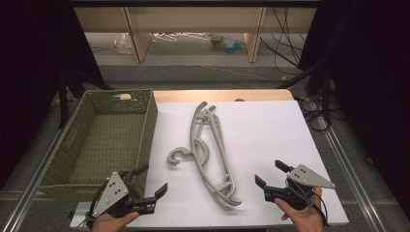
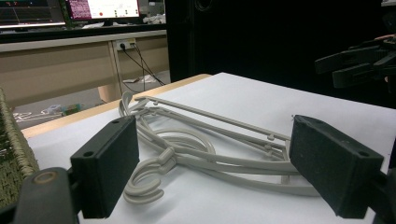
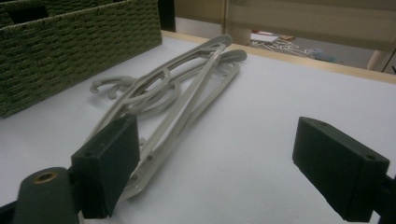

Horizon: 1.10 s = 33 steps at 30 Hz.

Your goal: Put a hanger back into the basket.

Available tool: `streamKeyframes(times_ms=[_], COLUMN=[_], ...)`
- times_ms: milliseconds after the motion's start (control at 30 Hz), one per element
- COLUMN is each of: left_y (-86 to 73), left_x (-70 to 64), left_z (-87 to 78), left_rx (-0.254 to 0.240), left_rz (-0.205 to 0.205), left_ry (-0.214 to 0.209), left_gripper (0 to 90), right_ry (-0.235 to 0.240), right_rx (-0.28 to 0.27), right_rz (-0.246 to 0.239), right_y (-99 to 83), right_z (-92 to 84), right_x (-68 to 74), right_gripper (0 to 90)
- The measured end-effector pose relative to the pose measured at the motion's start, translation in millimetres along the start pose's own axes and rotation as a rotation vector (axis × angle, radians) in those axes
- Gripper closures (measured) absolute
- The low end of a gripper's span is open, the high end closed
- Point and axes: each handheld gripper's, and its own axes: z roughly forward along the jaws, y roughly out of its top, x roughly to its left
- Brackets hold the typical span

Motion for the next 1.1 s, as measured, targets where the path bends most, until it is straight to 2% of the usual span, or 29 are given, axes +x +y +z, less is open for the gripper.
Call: streamKeyframes(times_ms=[167, 333, 400, 433, 500, 567, 600, 633, 700, 733, 833, 900, 933, 967, 1000, 1100], left_y=[-0.2, -0.1, -0.1, -0.2, 0.1, -0.2, -0.2, -0.2, -0.1, -0.3, -0.3, -0.3, -0.4, -0.4, -0.5, -0.6], left_x=[0.2, 0.5, 0.3, 0.2, 1.1, 1.7, 1.7, 1.9, 2.2, 2.2, 2.1, 1.8, 2.0, 2.0, 2.0, 2.9], left_z=[0.1, 0.6, 0.5, 0.3, 0.2, -0.1, -0.1, -0.2, -0.1, -0.1, -0.1, 0.0, -0.1, -0.1, -0.3, -0.4], left_rx=[0.003, 0.003, 0.003, 0.000, -0.001, 0.002, 0.002, 0.003, 0.002, 0.004, 0.005, 0.004, 0.004, 0.004, 0.005, 0.006], left_rz=[-0.002, -0.002, -0.008, -0.014, -0.005, -0.002, -0.002, -0.002, -0.001, 0.000, 0.004, -0.003, 0.006, 0.006, 0.007, 0.005], left_ry=[0.000, 0.003, 0.006, 0.008, 0.007, 0.009, 0.009, 0.011, 0.011, 0.011, 0.010, 0.009, 0.008, 0.008, 0.008, 0.009], left_gripper=[15.8, 15.8, 15.8, 15.8, 15.8, 15.8, 15.8, 15.8, 15.7, 15.7, 15.7, 15.7, 15.8, 15.7, 15.7, 15.7], right_ry=[-0.011, 0.009, 0.021, 0.033, 0.046, 0.087, 0.087, 0.120, 0.133, 0.170, 0.208, 0.219, 0.227, 0.227, 0.240, 0.258], right_rx=[0.030, 0.042, 0.058, 0.080, 0.095, 0.146, 0.146, 0.179, 0.194, 0.236, 0.321, 0.361, 0.391, 0.391, 0.435, 0.488], right_rz=[0.006, -0.003, -0.008, -0.018, -0.031, -0.057, -0.057, -0.074, -0.083, -0.109, -0.137, -0.146, -0.165, -0.165, -0.167, -0.162], right_y=[0.8, 6.2, 10.7, 15.8, 18.2, 25.9, 25.9, 30.6, 32.8, 37.1, 40.9, 39.8, 40.1, 40.1, 38.3, 35.2], right_z=[3.0, 10.2, 15.4, 21.4, 25.8, 39.4, 39.4, 50.7, 57.5, 71.1, 91.9, 106.5, 112.4, 112.4, 124.4, 139.9], right_x=[1.0, 4.3, 8.0, 14.1, 17.4, 29.7, 29.7, 38.6, 42.9, 51.7, 64.4, 73.0, 74.8, 74.8, 79.4, 84.9], right_gripper=[15.7, 15.7, 15.7, 15.7, 15.7, 15.7, 15.7, 15.7, 15.7, 15.7, 15.8, 16.0, 16.4, 16.4, 17.5, 19.7])
